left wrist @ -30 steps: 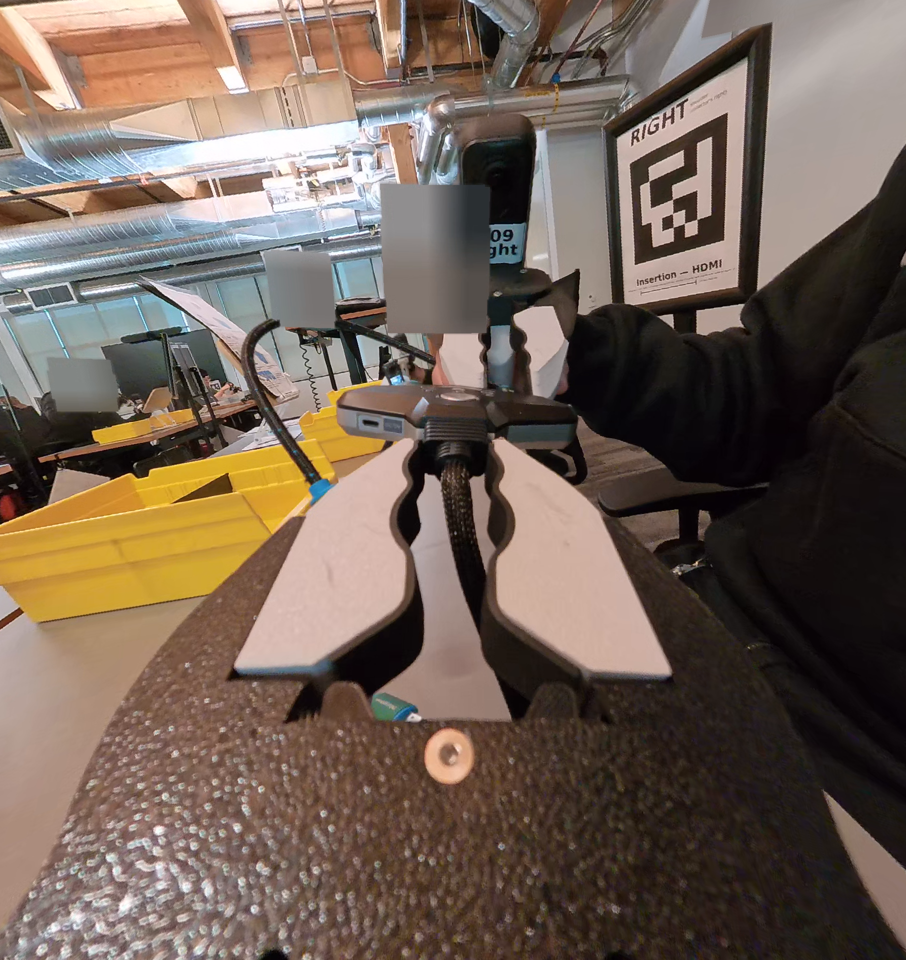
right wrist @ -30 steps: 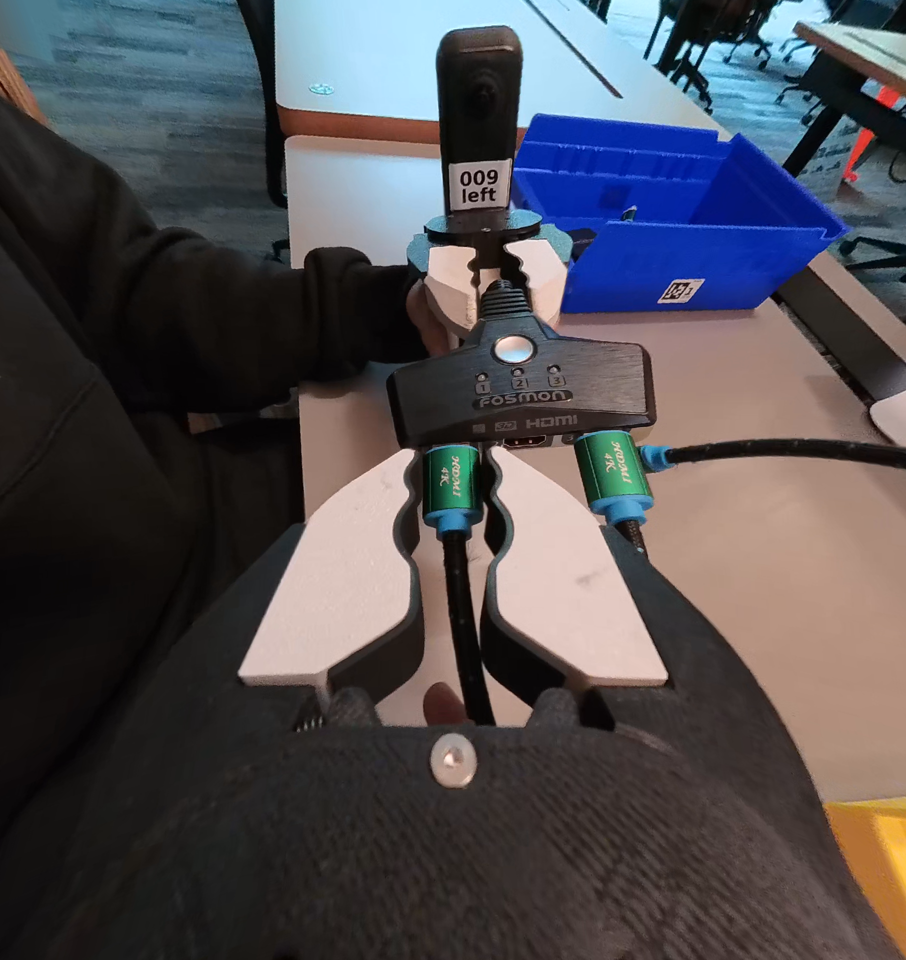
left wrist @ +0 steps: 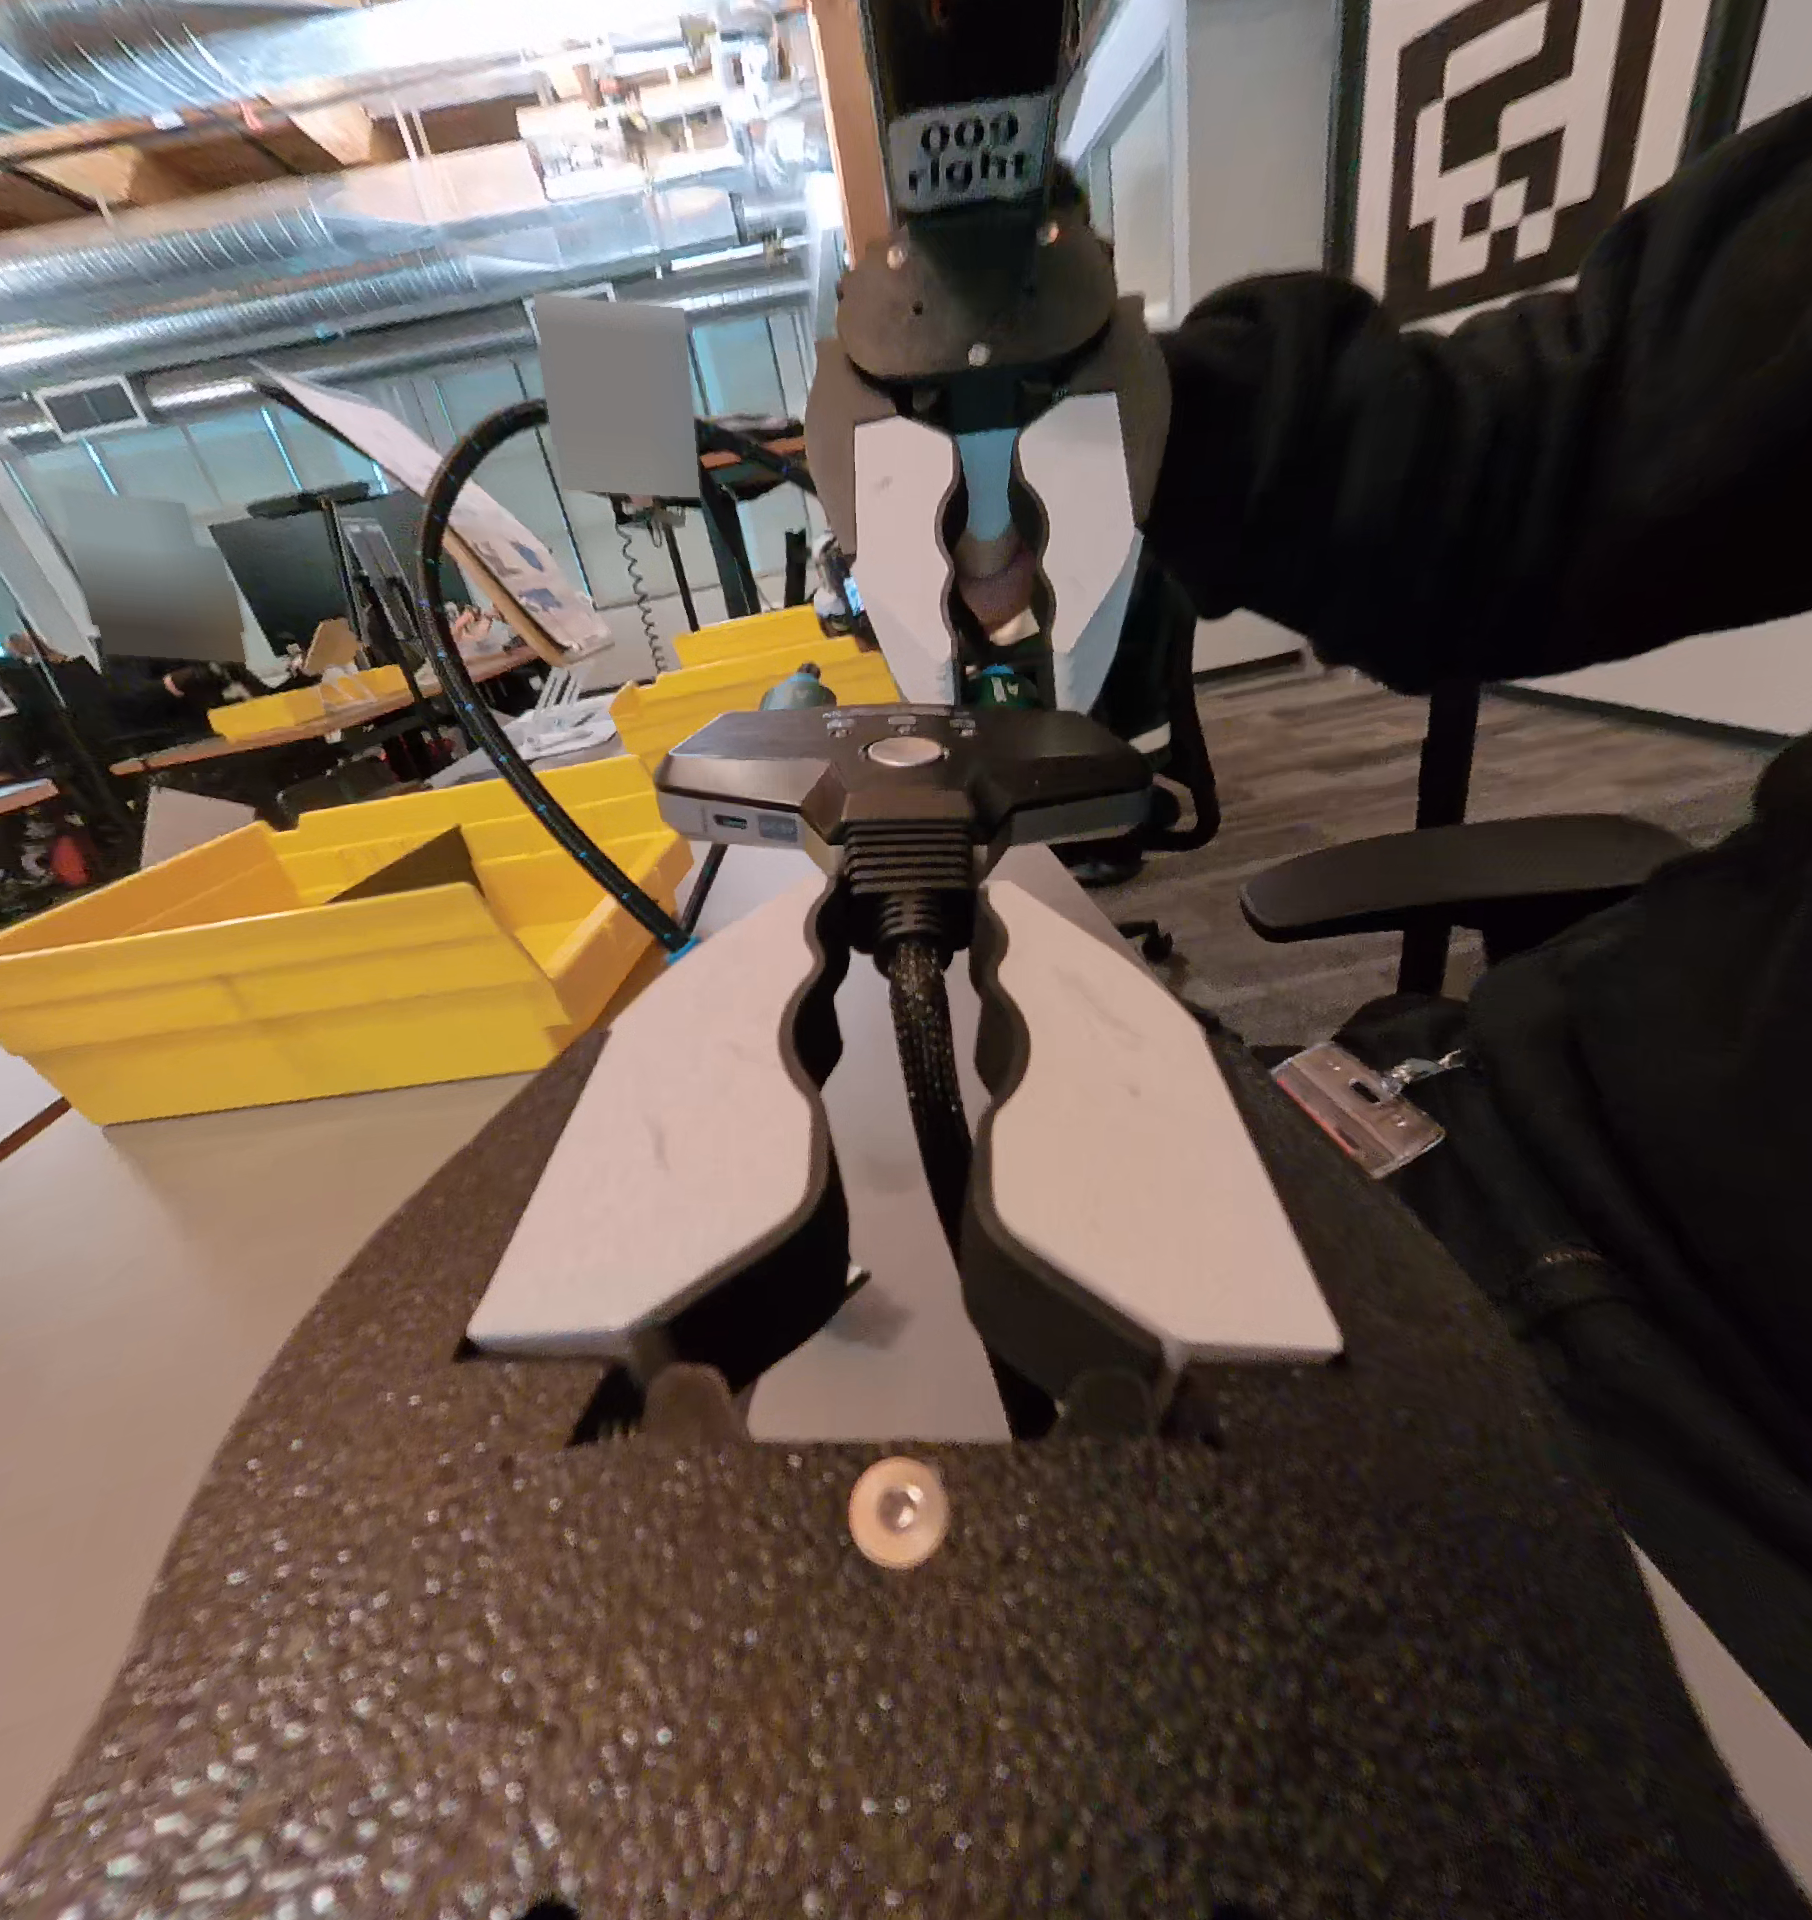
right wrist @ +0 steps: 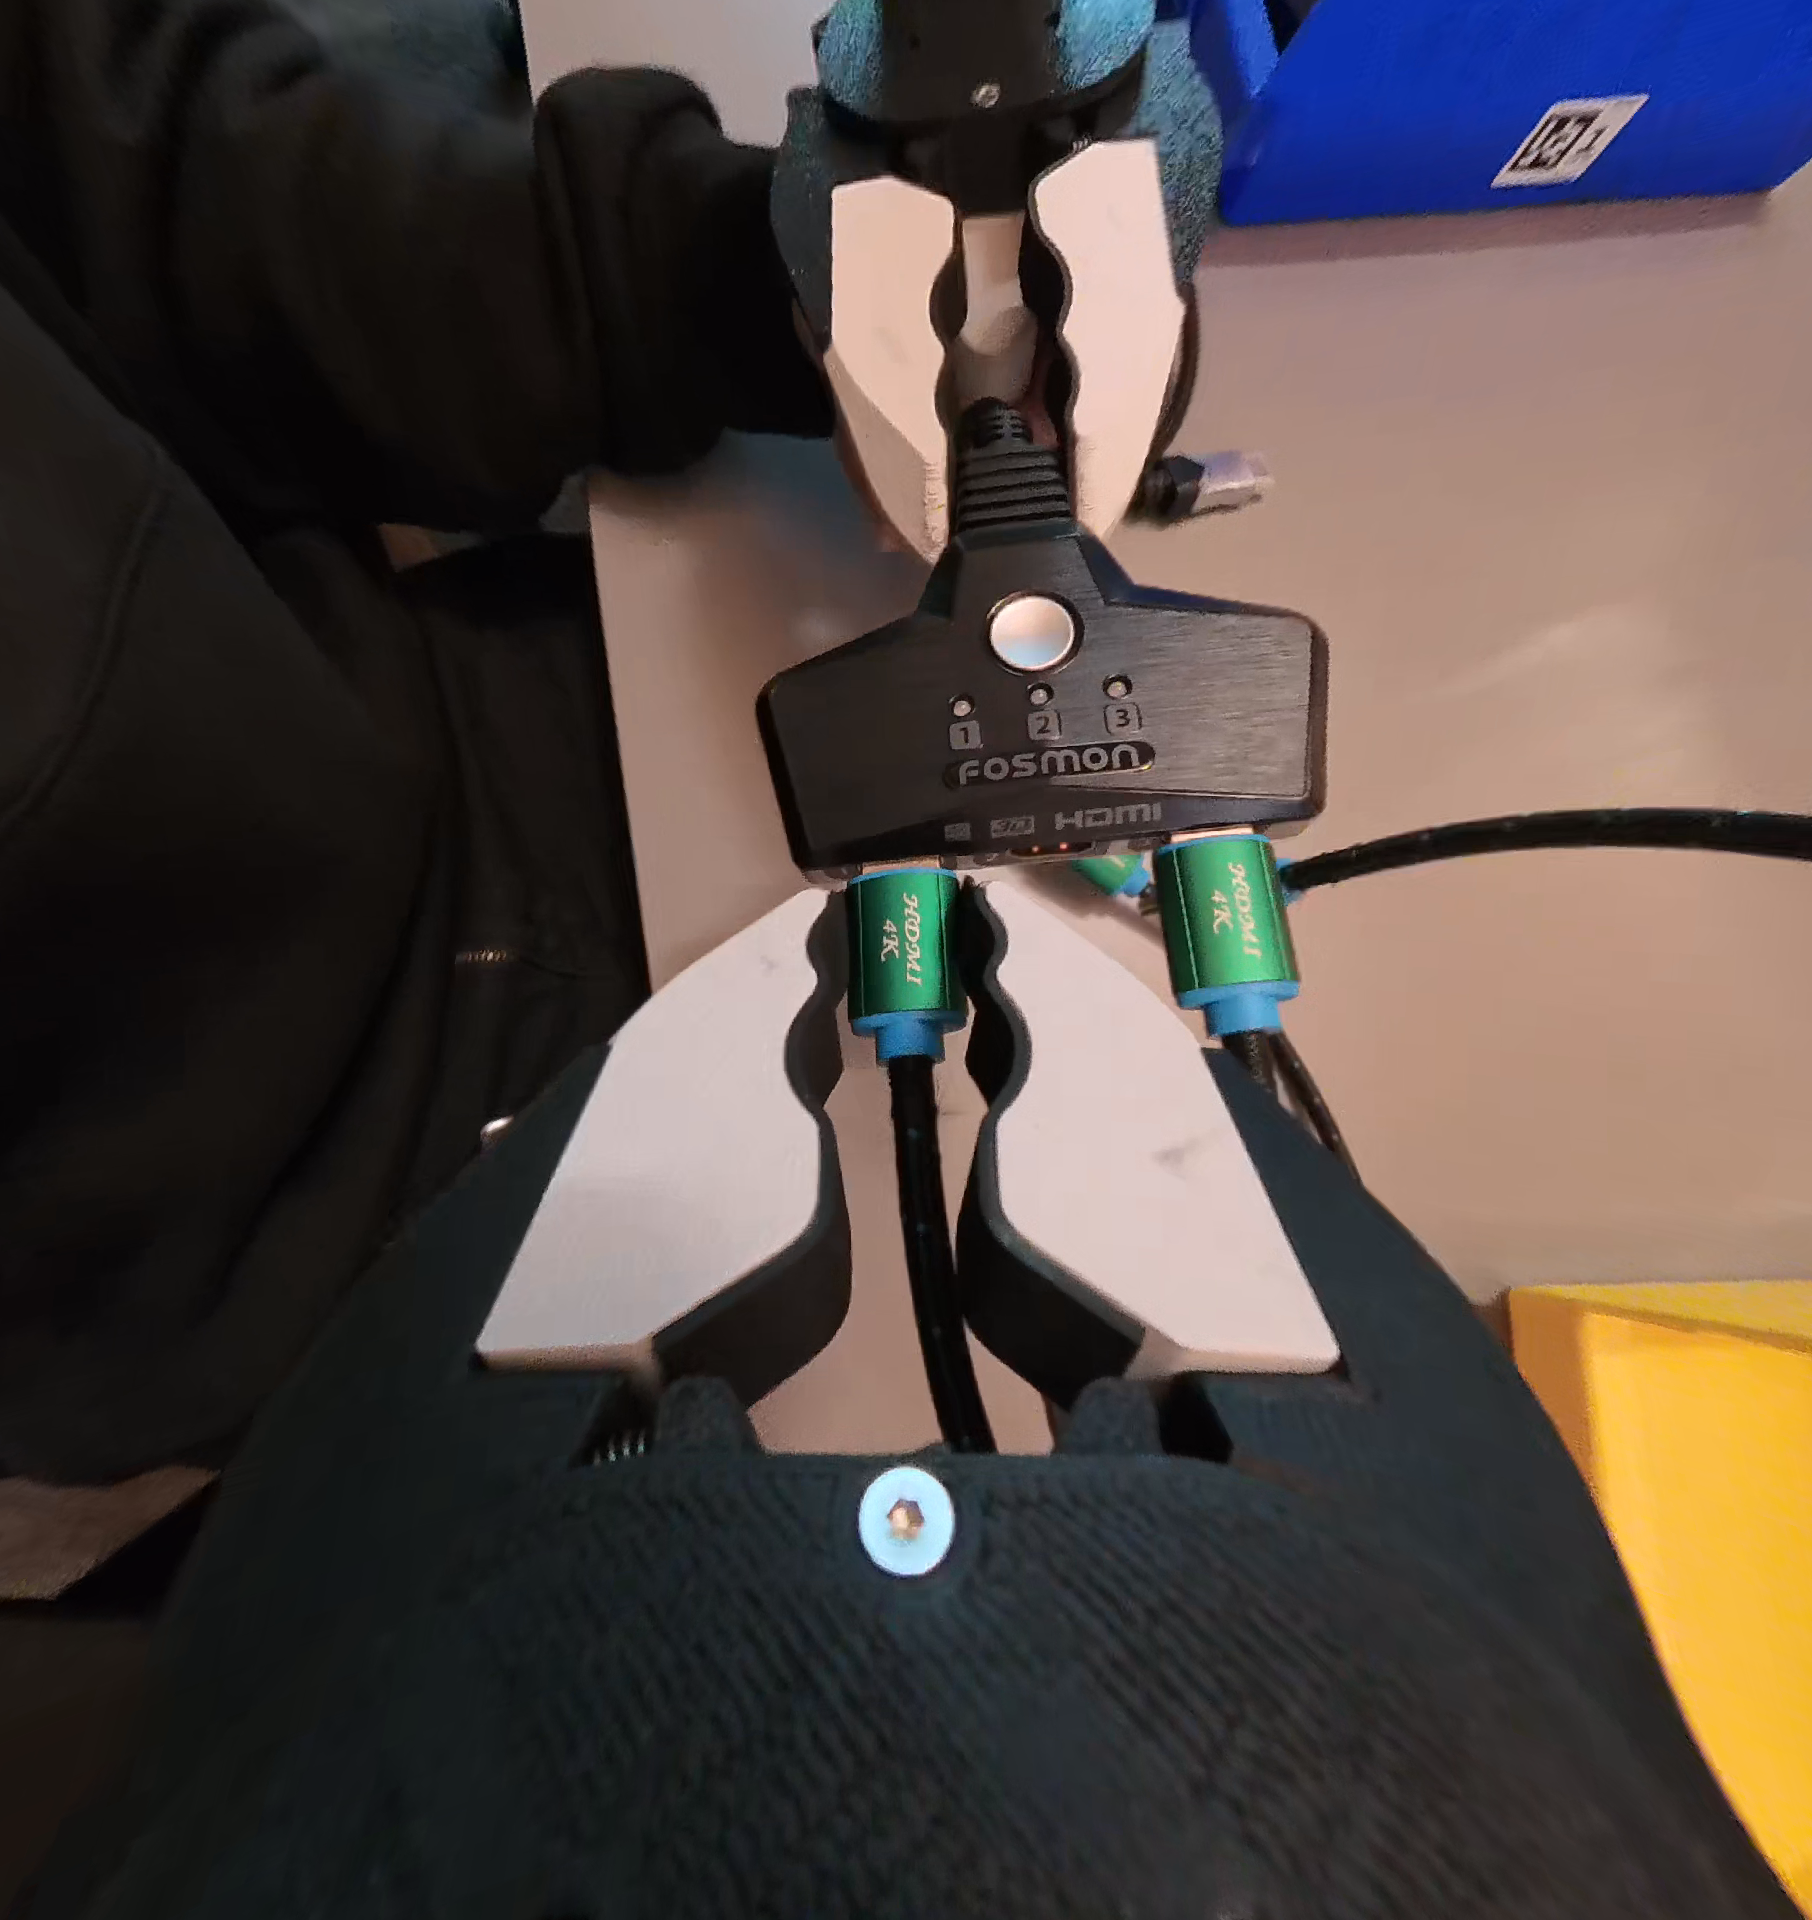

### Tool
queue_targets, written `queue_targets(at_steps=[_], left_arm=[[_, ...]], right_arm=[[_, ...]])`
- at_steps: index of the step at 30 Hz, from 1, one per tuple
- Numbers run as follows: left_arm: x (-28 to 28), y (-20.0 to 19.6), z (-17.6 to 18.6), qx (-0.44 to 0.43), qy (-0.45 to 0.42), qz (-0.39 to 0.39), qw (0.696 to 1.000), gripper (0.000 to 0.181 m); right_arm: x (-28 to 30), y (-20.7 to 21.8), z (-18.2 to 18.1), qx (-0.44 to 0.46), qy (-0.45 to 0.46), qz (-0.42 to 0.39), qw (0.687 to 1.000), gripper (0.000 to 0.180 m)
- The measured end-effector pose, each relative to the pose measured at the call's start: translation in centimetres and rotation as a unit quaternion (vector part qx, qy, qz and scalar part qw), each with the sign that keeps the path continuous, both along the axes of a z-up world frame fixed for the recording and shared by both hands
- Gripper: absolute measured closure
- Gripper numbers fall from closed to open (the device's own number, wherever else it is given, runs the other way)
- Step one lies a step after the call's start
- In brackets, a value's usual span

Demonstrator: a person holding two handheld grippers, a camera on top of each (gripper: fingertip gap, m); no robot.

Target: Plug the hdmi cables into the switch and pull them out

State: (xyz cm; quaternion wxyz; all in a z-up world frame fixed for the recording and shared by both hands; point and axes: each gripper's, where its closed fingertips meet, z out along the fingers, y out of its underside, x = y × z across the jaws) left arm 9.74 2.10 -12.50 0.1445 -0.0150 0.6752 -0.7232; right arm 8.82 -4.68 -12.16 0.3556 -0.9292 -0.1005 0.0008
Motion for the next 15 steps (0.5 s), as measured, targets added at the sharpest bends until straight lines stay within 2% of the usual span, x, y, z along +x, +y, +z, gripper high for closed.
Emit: queue_targets(at_steps=[10, 15], left_arm=[[-0.1, 0.9, 1.1, -0.06, 0.017, -0.01, 0.998, 0.159], [0.5, 1.3, 1.5, -0.077, 0.042, -0.001, 0.996, 0.159]], right_arm=[[-0.3, 1.2, 1.0, 0.016, -0.005, 0.019, 1.0, 0.158], [0.4, 1.6, 1.0, 0.034, 0.005, 0.003, 0.999, 0.158]])
